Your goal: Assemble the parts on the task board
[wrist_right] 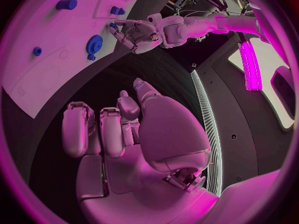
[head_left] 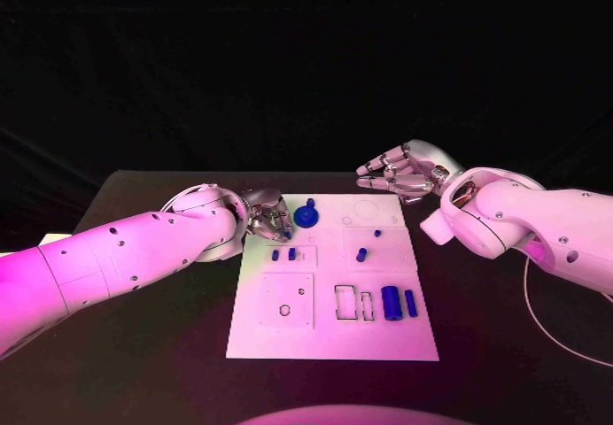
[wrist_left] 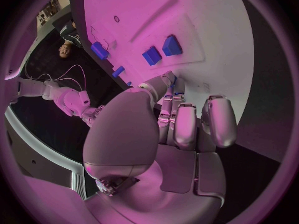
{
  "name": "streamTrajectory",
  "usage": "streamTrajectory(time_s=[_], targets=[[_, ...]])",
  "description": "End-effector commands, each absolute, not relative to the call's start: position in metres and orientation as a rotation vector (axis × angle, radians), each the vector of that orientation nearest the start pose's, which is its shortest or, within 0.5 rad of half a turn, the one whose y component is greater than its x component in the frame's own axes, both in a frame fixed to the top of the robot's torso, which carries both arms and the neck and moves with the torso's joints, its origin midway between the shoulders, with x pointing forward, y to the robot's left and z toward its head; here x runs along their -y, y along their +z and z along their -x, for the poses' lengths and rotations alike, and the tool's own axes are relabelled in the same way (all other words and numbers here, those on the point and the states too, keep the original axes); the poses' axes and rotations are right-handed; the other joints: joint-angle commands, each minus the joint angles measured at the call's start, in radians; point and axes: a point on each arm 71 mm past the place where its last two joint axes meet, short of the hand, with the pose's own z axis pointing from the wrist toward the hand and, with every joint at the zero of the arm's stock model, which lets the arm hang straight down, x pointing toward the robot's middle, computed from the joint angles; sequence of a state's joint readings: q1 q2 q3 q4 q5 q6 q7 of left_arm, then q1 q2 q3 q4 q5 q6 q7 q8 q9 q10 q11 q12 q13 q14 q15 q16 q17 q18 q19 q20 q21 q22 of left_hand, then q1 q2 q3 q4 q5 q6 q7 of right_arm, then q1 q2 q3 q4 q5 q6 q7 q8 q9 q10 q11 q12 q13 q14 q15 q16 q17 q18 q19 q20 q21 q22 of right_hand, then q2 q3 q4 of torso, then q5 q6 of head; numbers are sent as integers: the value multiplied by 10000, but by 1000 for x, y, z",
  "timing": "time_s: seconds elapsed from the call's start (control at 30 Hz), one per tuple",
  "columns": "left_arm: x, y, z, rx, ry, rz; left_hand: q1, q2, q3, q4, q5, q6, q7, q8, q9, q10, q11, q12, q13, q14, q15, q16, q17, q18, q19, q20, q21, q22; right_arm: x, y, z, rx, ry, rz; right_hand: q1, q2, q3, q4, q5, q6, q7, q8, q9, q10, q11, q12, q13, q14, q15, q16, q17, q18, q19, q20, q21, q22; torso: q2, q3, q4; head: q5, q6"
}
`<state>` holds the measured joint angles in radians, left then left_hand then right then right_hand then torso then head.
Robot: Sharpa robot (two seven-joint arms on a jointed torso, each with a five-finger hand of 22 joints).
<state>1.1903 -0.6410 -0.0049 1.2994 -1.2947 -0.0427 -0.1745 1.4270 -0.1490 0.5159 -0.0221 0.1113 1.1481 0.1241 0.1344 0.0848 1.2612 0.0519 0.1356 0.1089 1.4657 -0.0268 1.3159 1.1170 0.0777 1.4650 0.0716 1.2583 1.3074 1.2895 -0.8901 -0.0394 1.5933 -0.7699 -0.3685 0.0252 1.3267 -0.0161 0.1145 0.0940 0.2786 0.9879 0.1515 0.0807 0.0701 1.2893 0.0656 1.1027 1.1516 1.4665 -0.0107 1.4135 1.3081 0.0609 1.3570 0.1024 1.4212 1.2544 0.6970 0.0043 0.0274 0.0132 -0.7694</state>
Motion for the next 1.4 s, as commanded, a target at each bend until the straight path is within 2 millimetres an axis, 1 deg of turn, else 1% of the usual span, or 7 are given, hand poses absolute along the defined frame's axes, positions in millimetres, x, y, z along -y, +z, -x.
streamTrajectory(time_s=[0.03, 0.47, 0.7, 0.87, 1.07, 1.2, 1.4], targets=[[-159, -216, -521, -20061, -6281, -885, -99, 24, 23, -36, -33, 91, -3, 17, 13, 96, -4, -58, -10, 296, -45, 50, -8, -76, 195, -26, -27, 130, 205, -138, -488, -16584, 10666, -4048, -37, 32, 15, 54, 27, 67, 3, -48, -5, -27, -25, 57, 6, 454, 6, -32, 216, 113, -27, -16, -46, -10, 3, -2, -5, 0, -13], [-159, -221, -521, -20335, -6049, -894, -194, -2, 3, -44, -49, 2, 15, -67, -9, 26, 15, -153, -14, 281, -38, 43, -57, -67, 177, -23, -74, 103, 205, -138, -488, -16602, 10667, -4045, -37, 32, 15, 54, 27, 67, 3, -48, -5, -27, -25, 57, 6, 454, 6, -32, 216, 113, -27, -16, -46, -10, -7, -7, 11, -11, -30], [-161, -220, -521, -20115, -6143, -758, -369, -183, 101, -99, -20, -915, 178, -655, -198, -395, 194, -483, -85, 248, 102, 29, -190, -64, 153, 71, -151, 71, 207, -139, -489, -16610, 10608, -4079, -51, 27, 5, 66, 27, 66, 2, -49, -6, -49, -26, 24, -26, 454, 4, -51, 193, 120, -47, -18, -62, -41, -4, -11, 8, -5, -30], [-162, -218, -522, -19896, -6191, -651, -503, -335, 136, -104, -21, -1404, 218, -744, -212, -702, 242, -666, -156, 213, 149, -15, -335, -40, 124, 119, -255, 6, 210, -140, -490, -16718, 10464, -4084, -38, -11, -11, 56, 19, 36, 3, -66, -12, -160, -26, -129, -160, 444, 2, -104, 126, 143, -120, -21, -118, -147, -13, -8, 15, -6, -24], [-167, -217, -523, -19740, -6194, -440, -615, -462, 107, -105, -24, -2122, 173, -728, -205, -1198, 337, -737, -284, 173, 213, -59, -517, 14, 53, 189, -536, -187, 215, -143, -493, -17122, 9819, -3578, 108, -115, 1, 39, -245, -120, 15, -104, -17, -2125, -19, -3533, -3122, 239, -10, -837, -733, 365, -827, -36, -747, -1196, -21, -10, 13, 9, -12], [-175, -216, -522, -19687, -6224, -172, -612, -489, 41, -127, -23, -2351, 173, -719, -203, -1507, 410, -732, -358, 155, 269, -74, -602, 48, 10, 238, -725, -321, 218, -146, -494, -17437, 9100, -2751, 430, -233, 217, -69, -313, -75, 49, -60, -2, -2549, 24, -5040, -4396, 123, 14, -1446, -1397, 466, -1108, -55, -1126, -1728, -16, -7, 8, 14, 19], [-199, -207, -519, -19340, -7261, 1146, -439, -335, 175, -208, -2, -2078, 306, -550, -140, -1300, 375, -574, -326, 173, 251, 17, -497, 63, -11, 246, -785, -351, 224, -149, -495, -17625, 7023, -33, 1279, -402, 1275, -649, -374, 495, 51, 121, 42, -2703, 98, -7367, -6551, 183, 57, -1773, -1737, 439, -913, -37, -1134, -1655, -27, 2, 7, -6, 61]])
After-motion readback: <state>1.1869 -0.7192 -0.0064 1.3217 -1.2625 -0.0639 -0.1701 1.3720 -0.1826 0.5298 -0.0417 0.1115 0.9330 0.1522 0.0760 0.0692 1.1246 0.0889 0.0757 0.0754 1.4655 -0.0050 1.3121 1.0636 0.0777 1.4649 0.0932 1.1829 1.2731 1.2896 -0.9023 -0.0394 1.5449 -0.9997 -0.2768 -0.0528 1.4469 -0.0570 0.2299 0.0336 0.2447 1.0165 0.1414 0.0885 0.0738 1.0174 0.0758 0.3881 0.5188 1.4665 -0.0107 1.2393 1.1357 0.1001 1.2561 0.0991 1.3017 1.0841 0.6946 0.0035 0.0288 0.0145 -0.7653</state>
